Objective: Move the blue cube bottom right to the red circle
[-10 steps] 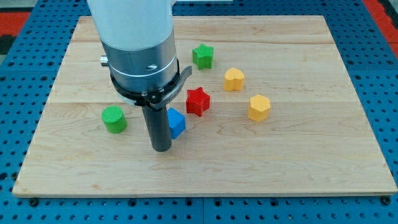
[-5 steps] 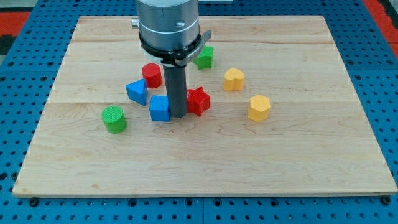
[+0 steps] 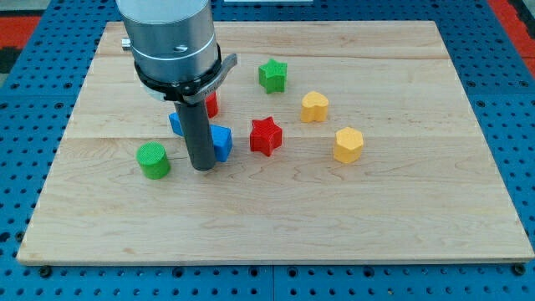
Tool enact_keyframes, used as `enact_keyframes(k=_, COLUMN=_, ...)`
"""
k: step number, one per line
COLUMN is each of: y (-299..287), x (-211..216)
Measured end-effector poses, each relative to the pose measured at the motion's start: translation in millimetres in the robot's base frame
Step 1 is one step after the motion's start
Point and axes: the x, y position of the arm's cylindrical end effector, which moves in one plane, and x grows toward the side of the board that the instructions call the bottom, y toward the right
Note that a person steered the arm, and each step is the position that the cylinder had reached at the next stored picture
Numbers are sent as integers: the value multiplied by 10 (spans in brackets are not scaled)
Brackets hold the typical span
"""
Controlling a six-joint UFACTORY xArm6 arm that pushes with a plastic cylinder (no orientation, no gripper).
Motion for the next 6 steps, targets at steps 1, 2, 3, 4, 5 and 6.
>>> enact_keyframes(k=1, y=92, x=-76)
enact_keyframes(k=2, y=261, x=-132)
enact_keyframes(k=3, y=208, x=-482)
enact_keyframes(k=4, y=233, x=-335)
enact_keyframes(k=5, y=517, x=76)
enact_keyframes(k=6, y=1082, x=240)
